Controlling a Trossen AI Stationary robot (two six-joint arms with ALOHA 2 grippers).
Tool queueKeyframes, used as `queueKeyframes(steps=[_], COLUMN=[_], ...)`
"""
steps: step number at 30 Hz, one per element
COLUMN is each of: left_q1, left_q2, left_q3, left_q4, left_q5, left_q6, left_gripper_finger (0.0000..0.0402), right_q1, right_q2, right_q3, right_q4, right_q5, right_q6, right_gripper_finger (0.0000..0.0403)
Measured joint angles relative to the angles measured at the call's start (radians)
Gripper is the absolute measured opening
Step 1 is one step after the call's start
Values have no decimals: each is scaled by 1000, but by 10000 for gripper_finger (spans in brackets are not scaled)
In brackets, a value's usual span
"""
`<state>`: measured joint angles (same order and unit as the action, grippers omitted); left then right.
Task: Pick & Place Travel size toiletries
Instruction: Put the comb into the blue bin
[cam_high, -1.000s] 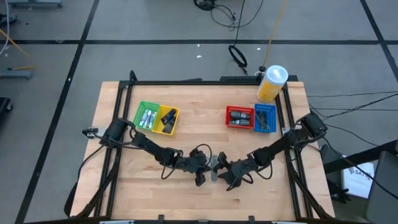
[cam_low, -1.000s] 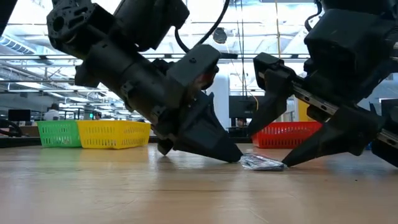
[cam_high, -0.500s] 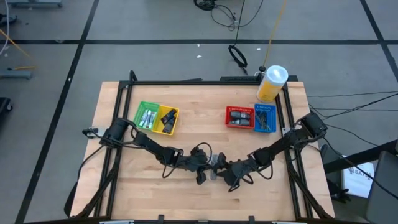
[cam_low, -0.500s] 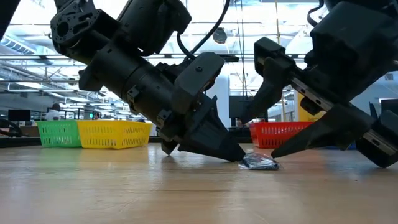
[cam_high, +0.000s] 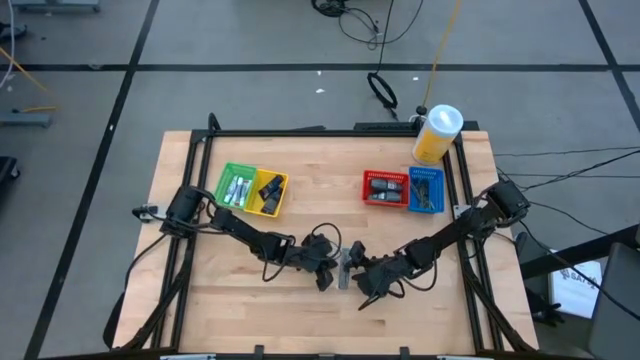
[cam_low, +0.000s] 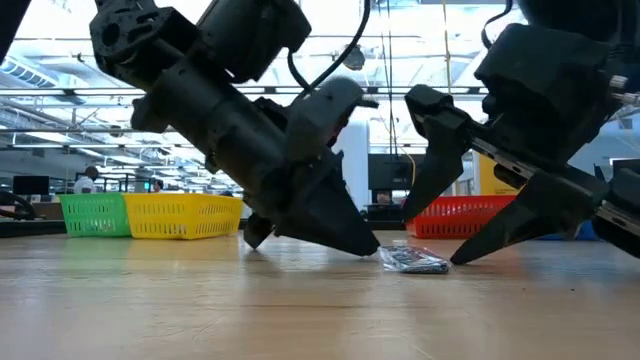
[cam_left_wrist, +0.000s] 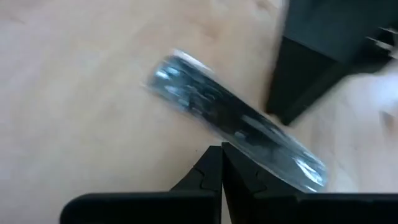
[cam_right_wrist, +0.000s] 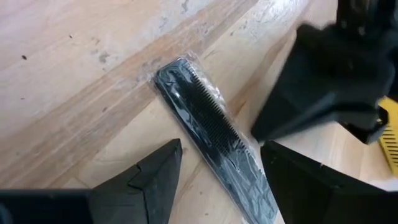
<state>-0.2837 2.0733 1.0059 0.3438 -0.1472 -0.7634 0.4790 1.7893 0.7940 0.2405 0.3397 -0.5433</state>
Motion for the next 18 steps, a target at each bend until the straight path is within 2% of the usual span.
queueKeyframes(steps=[4, 13, 18], left_q1=[10, 28, 20], left_q2=[19, 33, 33], left_q3=[1, 0, 0], left_q4=[-31, 16, 27], left_q5=[-37, -60, -71], left_q6=[-2, 66, 74], left_gripper_finger=[2, 4, 2], right_q1=[-20, -60, -58], right_q2=[3, 15, 17], right_q3=[0, -2, -2], right_q4=[-2, 64, 91], right_q5=[-3, -16, 46], right_q6=[-33, -96, -120], right_gripper_finger=[218, 217, 217])
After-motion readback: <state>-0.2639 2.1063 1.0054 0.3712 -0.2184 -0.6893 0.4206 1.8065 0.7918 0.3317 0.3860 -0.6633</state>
